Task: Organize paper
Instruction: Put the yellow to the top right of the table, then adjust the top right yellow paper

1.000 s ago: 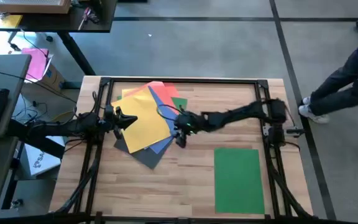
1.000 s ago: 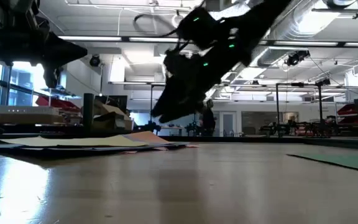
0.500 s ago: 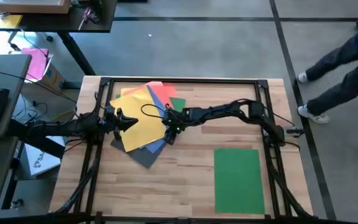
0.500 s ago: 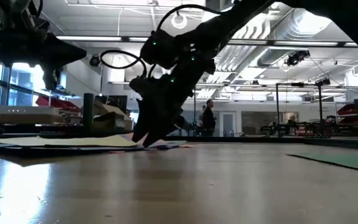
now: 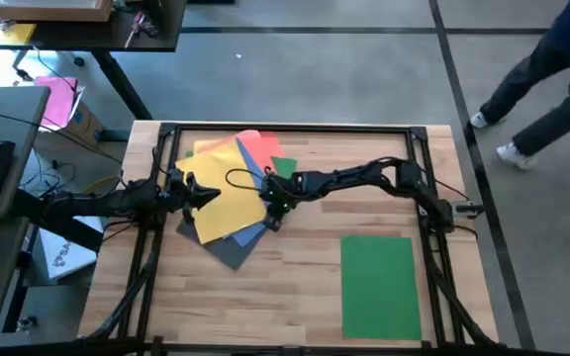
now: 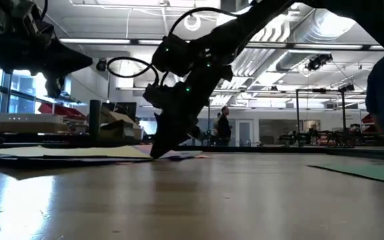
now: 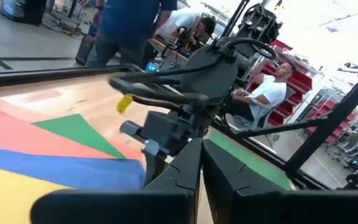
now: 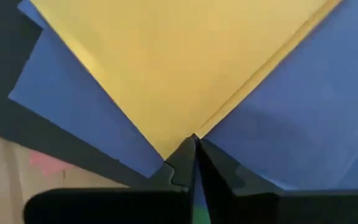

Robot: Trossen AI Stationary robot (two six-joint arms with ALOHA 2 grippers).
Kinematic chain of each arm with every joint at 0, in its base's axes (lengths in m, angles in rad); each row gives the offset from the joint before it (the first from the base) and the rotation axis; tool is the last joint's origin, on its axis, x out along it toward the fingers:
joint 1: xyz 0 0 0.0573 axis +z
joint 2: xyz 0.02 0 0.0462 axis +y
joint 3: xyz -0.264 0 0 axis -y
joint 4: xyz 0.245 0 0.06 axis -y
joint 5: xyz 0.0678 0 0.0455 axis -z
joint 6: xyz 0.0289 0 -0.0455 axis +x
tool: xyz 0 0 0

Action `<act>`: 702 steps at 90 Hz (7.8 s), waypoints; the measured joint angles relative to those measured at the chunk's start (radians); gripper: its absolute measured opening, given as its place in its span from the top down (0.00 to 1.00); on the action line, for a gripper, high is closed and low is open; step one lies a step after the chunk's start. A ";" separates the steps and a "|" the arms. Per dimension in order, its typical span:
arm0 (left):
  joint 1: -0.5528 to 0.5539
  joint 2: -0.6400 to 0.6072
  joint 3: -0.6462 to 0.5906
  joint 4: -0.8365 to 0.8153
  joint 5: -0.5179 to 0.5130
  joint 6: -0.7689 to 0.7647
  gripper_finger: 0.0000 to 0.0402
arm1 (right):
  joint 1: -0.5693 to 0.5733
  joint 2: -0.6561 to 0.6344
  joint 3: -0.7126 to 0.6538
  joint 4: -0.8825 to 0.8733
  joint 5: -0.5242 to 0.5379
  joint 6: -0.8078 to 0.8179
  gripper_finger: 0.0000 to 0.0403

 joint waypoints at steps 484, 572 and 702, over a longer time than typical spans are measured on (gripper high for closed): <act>0.000 0.008 0.000 -0.006 -0.083 -0.016 1.00 | 0.036 -0.939 -0.865 -0.830 0.475 -0.655 1.00; 0.000 0.008 0.000 -0.005 -0.103 -0.019 1.00 | -0.026 -0.939 -0.769 -0.833 0.721 -0.608 0.50; 0.000 0.009 0.000 -0.001 -0.139 -0.017 1.00 | -0.277 -0.938 -1.259 0.190 0.539 0.381 1.00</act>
